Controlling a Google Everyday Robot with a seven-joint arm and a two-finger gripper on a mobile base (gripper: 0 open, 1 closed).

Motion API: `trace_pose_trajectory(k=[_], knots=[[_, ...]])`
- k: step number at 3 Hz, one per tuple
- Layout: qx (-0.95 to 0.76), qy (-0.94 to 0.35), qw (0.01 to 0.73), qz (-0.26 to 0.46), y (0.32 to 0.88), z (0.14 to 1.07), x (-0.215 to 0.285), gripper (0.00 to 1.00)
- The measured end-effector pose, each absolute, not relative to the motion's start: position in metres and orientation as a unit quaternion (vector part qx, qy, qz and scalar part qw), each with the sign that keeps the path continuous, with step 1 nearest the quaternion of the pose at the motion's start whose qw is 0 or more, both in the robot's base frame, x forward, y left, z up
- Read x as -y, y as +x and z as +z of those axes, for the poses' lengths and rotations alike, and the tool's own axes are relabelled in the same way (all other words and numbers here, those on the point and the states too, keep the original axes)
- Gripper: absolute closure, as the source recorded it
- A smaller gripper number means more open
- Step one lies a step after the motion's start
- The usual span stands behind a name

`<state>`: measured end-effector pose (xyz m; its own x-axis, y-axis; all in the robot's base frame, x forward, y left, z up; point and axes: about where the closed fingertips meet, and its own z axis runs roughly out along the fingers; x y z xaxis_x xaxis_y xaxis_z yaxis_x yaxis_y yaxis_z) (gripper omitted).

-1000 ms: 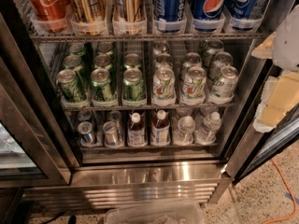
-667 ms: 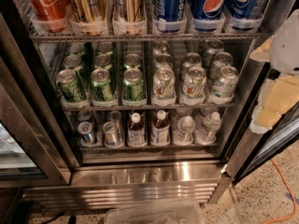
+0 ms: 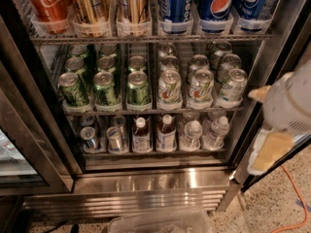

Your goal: Pick water bottle from bottom shelf of fridge

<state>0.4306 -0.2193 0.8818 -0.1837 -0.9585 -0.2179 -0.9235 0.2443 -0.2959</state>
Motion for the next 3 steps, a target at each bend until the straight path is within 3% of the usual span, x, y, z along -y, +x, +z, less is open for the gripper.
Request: trace_pose_trajectory(k=[2,3], knots=[[-0.722,-0.671,0.167,0.003,0.42,0.765,0.217,0.0],[-0.722,-0.671,0.167,0.003,0.42,0.765,0.217,0.0]])
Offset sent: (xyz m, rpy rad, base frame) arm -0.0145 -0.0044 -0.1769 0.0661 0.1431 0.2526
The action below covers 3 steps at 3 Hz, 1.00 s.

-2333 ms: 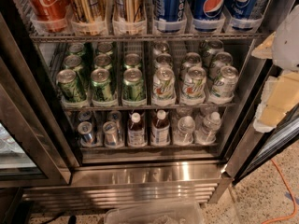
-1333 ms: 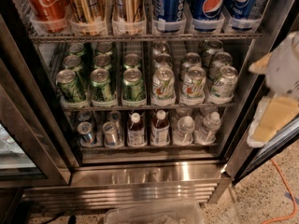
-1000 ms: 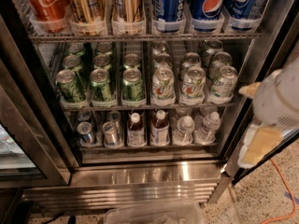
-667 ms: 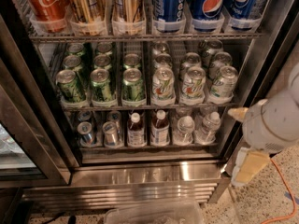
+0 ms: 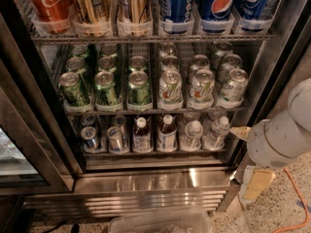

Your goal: Pick water bottle from bottom shelf of fridge

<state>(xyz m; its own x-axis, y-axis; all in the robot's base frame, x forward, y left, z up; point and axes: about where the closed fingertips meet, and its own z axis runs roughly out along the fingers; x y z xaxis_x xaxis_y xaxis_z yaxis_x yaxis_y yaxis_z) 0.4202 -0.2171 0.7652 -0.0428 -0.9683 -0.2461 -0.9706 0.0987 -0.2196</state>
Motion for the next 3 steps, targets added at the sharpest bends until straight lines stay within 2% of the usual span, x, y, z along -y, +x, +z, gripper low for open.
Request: trace_pose_trajectory(k=[1,3], knots=[[-0.723,-0.668,0.175,0.015,0.417,0.745,0.212,0.0],[-0.704,-0.666,0.239,0.062,0.418,0.676,0.18,0.0]])
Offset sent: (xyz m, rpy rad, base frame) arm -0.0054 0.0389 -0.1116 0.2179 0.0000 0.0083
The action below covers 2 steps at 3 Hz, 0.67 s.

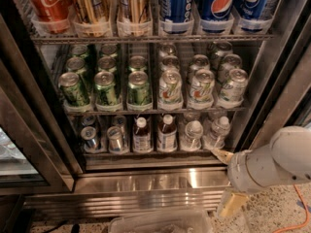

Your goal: Pick water bottle from bottom shelf of fridge

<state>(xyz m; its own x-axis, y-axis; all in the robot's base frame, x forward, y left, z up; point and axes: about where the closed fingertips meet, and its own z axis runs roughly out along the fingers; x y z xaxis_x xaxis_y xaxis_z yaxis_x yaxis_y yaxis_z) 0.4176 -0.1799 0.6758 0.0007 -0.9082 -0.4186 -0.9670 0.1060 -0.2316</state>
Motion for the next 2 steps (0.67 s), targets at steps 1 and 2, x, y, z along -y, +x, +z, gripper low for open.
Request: trace_pose_trajectory(k=[1,2], knots=[[-0.686,-0.67,0.272,0.075,0.425,0.651,0.165,0.0],[-0.677,-0.67,0.289,0.096,0.428,0.624,0.158,0.0]])
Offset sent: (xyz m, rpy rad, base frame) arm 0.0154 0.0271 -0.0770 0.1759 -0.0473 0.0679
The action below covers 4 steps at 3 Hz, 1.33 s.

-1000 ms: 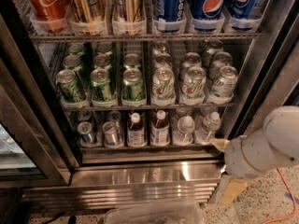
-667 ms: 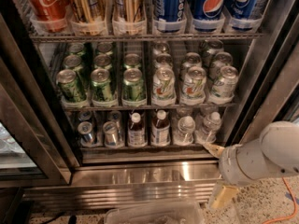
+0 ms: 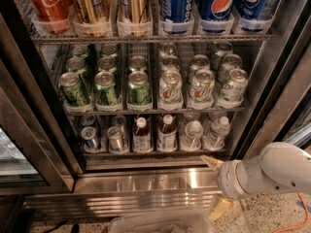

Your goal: Pick water bottle from bottom shelf of fridge

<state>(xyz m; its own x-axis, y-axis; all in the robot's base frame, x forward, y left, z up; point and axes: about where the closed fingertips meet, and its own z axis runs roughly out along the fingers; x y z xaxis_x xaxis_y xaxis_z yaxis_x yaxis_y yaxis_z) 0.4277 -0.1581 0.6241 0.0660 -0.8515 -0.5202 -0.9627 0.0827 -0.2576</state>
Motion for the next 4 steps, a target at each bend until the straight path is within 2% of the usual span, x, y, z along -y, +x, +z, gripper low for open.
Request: trace_pose_trajectory(k=[2,3,4], knots=[[-0.681,-0.656,0.314,0.088,0.429,0.62,0.159,0.0],[-0.675,-0.625,0.385,0.073,0.441,0.607,0.155,0.0],[-0.658,-0.616,0.427,0.067,0.453,0.598,0.145,0.0]])
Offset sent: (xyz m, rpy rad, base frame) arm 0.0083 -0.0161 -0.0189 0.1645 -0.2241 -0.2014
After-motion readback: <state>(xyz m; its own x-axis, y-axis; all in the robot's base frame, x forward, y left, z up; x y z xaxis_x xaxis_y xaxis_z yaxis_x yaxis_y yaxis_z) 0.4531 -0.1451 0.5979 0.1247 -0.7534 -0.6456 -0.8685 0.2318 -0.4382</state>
